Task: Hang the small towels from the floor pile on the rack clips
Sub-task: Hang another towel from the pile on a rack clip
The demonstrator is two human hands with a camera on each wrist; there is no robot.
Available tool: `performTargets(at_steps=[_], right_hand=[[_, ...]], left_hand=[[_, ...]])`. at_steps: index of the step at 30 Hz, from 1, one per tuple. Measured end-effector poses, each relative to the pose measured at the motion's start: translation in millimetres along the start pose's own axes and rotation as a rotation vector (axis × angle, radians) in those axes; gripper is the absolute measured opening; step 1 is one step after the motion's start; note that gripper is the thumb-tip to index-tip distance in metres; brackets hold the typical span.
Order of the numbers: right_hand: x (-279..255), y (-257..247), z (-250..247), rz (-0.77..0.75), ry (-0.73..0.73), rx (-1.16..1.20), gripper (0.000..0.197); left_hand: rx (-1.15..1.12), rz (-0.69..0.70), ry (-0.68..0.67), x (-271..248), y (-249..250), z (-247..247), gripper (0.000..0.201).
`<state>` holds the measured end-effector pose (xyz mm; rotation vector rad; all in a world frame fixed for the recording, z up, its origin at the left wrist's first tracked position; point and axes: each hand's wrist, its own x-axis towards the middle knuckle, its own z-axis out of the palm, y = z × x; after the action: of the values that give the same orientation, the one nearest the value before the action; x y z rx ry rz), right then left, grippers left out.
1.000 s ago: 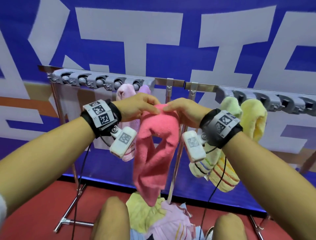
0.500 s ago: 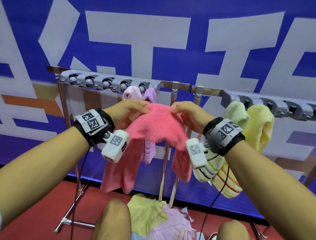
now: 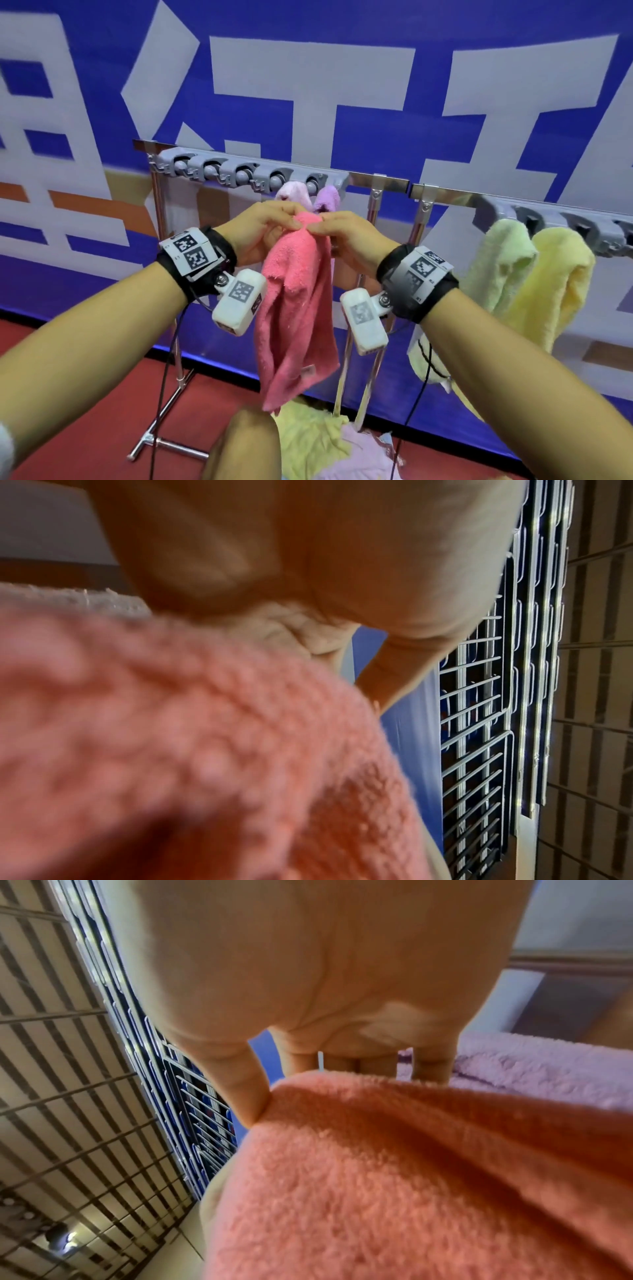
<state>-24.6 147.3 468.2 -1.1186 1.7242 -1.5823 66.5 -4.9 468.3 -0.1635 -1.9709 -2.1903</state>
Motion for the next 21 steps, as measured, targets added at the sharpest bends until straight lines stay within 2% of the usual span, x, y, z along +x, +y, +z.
performTargets(at_steps=[3, 7, 11, 16, 21], right_hand=[[15.1, -0.3, 14.5, -0.029, -0.01, 0.07, 0.027], [36.6, -3.9, 31.0, -0.068, 0.033, 0.094, 0.007], [54.3, -6.3, 41.7, -0.069, 0.105, 0.034, 0.023], [77.5, -10.6, 57.6, -0.097, 0.086, -0.003, 0.027], [107.9, -22.5, 68.7, -0.213, 0.204, -0.067, 0.029]], left_hand=[[0.003, 0.022, 0.046, -4.8, 6.6, -14.4, 0.017], [0.092, -0.047, 0.111, -12.0, 11.6, -31.2, 0.008], [0.302, -0.083, 0.218, -16.0, 14.7, -48.1, 0.008], [0.296, 0.049, 0.408, -10.8, 23.4, -73.4, 0.021], [0.274, 0.13, 0.49, 2.7, 31.4, -98.1, 0.012]])
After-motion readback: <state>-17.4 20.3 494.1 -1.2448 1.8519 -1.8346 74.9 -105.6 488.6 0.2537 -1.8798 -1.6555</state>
